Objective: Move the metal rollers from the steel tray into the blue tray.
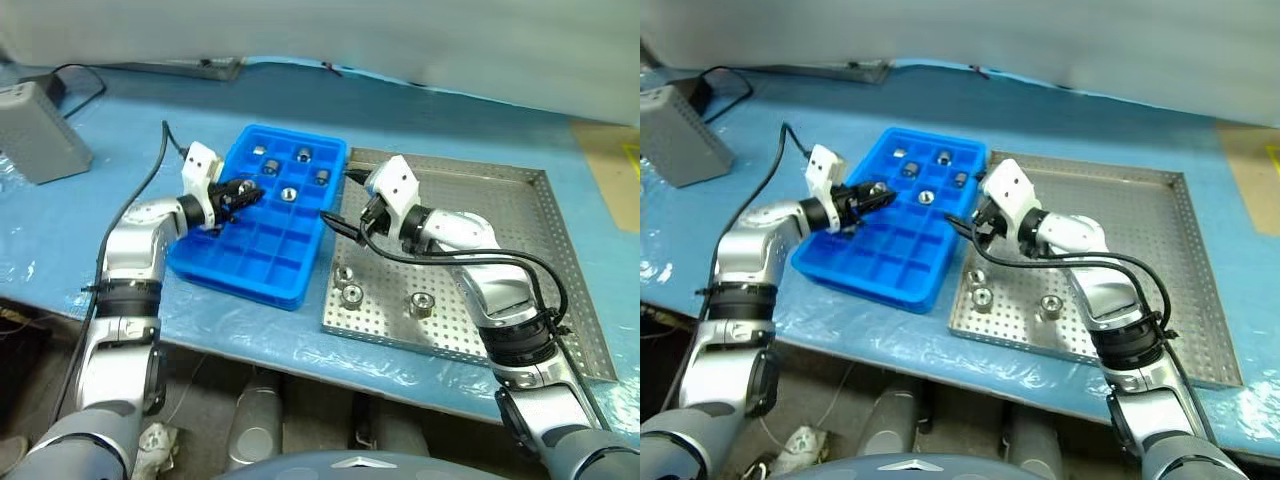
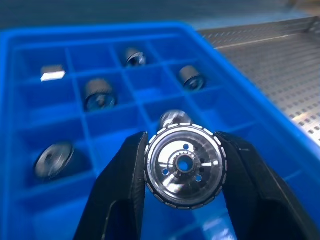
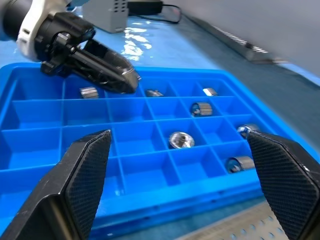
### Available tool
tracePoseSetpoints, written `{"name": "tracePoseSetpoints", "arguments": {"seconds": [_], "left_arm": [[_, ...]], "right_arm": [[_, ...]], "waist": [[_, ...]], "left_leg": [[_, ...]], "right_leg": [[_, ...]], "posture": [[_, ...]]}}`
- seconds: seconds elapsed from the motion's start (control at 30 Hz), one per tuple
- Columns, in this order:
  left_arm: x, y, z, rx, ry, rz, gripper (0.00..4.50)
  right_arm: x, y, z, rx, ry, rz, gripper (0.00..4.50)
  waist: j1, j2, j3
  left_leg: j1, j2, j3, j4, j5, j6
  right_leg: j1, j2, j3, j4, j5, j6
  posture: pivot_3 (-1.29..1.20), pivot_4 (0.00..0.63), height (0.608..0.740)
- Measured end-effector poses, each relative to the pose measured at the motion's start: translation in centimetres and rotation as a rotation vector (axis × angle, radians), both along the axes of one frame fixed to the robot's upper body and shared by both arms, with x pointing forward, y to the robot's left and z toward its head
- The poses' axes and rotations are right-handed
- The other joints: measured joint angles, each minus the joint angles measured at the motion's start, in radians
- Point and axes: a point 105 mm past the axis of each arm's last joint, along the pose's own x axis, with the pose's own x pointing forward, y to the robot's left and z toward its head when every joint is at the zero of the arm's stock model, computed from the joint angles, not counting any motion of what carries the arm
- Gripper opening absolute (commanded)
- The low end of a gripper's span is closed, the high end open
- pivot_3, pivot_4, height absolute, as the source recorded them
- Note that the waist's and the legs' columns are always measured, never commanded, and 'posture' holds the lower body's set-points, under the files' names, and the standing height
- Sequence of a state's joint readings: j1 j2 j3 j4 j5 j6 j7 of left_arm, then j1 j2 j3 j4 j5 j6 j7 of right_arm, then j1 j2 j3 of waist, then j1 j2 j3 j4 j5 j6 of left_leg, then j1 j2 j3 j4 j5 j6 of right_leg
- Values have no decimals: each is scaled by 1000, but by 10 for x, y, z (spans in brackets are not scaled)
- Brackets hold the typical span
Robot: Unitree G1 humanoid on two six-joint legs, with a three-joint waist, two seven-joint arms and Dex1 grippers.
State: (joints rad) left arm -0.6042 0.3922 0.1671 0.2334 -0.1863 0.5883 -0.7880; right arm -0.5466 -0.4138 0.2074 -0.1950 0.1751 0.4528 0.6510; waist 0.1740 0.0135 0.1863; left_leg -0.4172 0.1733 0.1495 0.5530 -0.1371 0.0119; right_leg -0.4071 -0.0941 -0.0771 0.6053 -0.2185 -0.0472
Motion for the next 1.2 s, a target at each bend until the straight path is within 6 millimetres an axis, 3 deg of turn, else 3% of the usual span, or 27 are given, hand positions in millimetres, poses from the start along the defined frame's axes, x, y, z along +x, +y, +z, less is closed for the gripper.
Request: {"name": "tracePoseSetpoints", "arguments": {"seconds": [0.07, 0.17, 0.6, 0.77, 0.93, 1.2], "left_arm": [[-4, 0, -16, 4, 36, 41, 1744], [-1, -9, -22, -7, 39, 79, 1744], [13, -15, -11, -3, 15, 102, 1744], [30, -37, 9, -23, -30, 57, 1744], [35, -44, -11, -2, 15, 46, 1744], [36, -37, -15, 7, 23, 57, 1744]], "right_arm": [[1, 1, -4, -3, 6, 12, 4500], [2, 3, -4, -10, -3, 27, 4500], [0, -2, -15, -39, 2, -1, 4500], [-1, -4, -18, -42, 2, -21, 4500], [0, -8, -22, -60, 0, -50, 4500], [-4, -11, -23, -69, -2, -70, 4500]], "waist": [[16, 0, 0], [35, 0, 0], [35, 0, 0], [34, 0, 0], [27, -1, 0], [28, 0, 0]], "left_leg": [[0, 1, 0, 1, 1, -2], [1, 2, 0, 0, 2, -4], [2, 2, 0, -2, 4, -6], [1, 2, 0, -2, 4, -6], [1, 3, 0, -2, 4, -6], [0, 3, 0, -1, 4, -6]], "right_leg": [[1, 0, 0, 1, 0, 0], [1, 0, 0, 3, 0, 1], [1, 2, 0, 2, 1, 1], [1, 1, 0, 1, 1, 1], [-1, 3, 0, 1, 1, 1], [-1, 3, 0, 2, 1, 1]], "posture": [[380, 150, 740], [374, 150, 740], [312, 150, 740], [294, 150, 740], [263, 150, 740], [263, 150, 740]]}}
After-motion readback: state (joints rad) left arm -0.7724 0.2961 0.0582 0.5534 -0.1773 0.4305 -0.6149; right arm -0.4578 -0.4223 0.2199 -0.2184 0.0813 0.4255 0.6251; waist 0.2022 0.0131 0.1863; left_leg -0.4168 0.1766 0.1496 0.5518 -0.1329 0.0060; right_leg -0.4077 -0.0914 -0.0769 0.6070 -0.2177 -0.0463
